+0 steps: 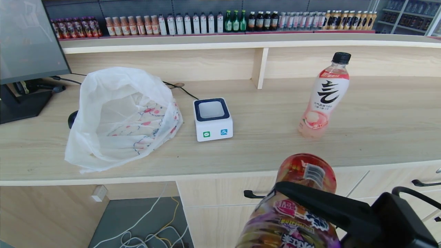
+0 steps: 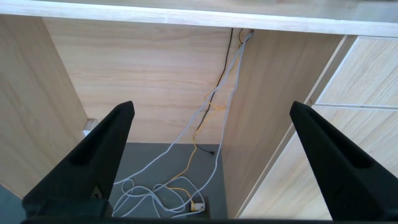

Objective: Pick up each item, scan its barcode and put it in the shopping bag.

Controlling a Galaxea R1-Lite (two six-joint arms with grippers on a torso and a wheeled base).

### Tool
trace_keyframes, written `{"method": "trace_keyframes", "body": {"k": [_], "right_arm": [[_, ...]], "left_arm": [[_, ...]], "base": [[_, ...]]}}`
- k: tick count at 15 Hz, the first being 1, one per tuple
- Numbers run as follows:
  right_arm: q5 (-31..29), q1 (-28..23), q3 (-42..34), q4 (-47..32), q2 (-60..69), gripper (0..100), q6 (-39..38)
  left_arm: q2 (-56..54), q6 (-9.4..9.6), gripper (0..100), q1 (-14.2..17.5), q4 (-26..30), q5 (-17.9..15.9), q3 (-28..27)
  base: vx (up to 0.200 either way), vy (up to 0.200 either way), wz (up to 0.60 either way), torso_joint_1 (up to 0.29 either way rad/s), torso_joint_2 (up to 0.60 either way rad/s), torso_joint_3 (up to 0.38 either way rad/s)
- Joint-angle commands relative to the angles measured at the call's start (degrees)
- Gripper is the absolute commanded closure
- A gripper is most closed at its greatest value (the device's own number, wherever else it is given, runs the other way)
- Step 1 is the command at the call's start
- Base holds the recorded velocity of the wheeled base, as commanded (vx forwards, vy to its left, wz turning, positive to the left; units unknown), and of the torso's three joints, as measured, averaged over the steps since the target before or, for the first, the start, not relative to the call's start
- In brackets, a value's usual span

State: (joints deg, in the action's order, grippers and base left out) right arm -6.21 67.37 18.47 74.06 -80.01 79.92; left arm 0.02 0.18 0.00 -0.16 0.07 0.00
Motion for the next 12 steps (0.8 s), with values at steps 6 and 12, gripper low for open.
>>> {"method": "trace_keyframes", "body": {"k": [6, 12], "right_arm": [[0.23, 3.47, -2.56, -0.14, 1.70, 100, 6.39], [0.23, 3.47, -3.18, -0.23, 1.96, 100, 12.63]], "left_arm": [[-0.02, -0.01, 0, 0.00, -0.02, 0.01, 0.00], [-0.02, -0.01, 0, 0.00, -0.02, 0.01, 0.00]], "base": [[0.000, 0.000, 0.00, 0.000, 0.00, 0.000], [0.000, 0.000, 0.00, 0.000, 0.00, 0.000]]}}
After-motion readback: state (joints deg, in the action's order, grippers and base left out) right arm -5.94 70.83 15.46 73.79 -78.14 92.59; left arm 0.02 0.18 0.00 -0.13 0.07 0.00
